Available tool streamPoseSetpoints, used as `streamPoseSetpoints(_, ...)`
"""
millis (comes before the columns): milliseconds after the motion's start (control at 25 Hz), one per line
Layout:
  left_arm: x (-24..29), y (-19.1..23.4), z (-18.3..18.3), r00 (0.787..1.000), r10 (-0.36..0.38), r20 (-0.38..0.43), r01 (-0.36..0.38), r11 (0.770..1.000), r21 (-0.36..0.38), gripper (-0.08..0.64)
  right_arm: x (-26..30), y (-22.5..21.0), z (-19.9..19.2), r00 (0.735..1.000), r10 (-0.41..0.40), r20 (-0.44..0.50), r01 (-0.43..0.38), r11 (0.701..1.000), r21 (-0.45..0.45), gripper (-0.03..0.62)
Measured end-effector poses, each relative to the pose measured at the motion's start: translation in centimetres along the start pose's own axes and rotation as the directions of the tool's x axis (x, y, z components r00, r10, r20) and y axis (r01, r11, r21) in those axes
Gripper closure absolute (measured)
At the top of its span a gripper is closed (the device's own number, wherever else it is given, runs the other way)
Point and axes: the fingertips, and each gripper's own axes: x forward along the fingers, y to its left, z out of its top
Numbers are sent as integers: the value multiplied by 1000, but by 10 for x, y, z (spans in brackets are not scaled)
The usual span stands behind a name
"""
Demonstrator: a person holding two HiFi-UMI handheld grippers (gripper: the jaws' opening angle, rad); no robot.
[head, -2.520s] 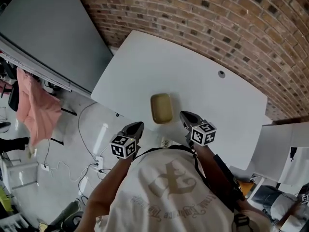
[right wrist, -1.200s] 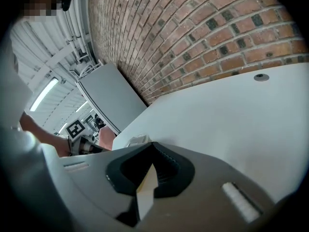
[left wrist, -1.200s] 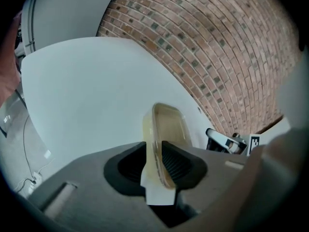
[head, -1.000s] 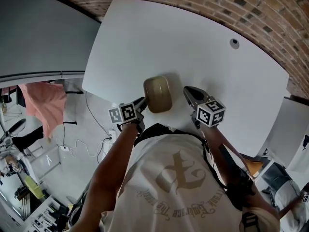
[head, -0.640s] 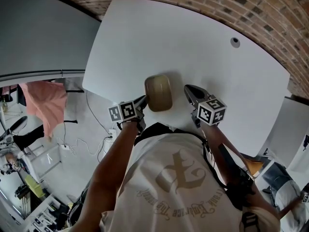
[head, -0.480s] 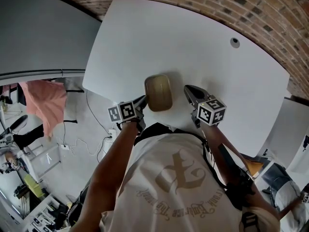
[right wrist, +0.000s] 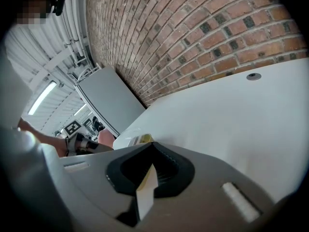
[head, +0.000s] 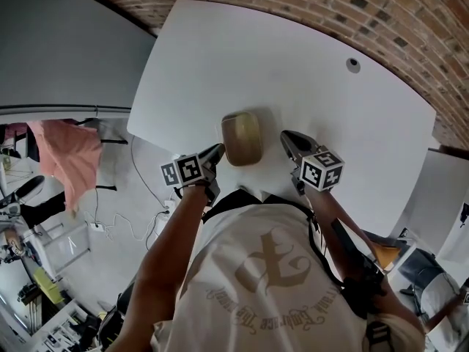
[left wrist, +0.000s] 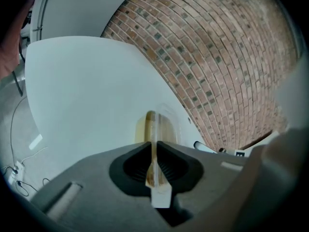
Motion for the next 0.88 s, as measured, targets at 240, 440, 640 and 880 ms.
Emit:
streamPoseSetpoints(240, -7, -2, 1, 999, -37, 27, 38, 999, -8, 522, -5, 6, -2, 1000, -16, 9, 16, 1000, -10, 584)
streamPoseSetpoints(440, -23, -1, -4, 997, -66, 47, 66, 998, -2, 522, -13, 18, -4, 999, -38, 29, 39, 999, -26, 584)
streamPoseSetpoints(640, -46, 6, -8, 994, -79, 76, 79, 997, 8, 522, -22, 37, -13, 997, -58, 52, 60, 998, -34, 584)
streamPoseSetpoints(880, -74, 18, -12, 987, -92, 130, 93, 996, 3, 525, -32, 58, -24, 995, -70, 68, 74, 996, -52, 584)
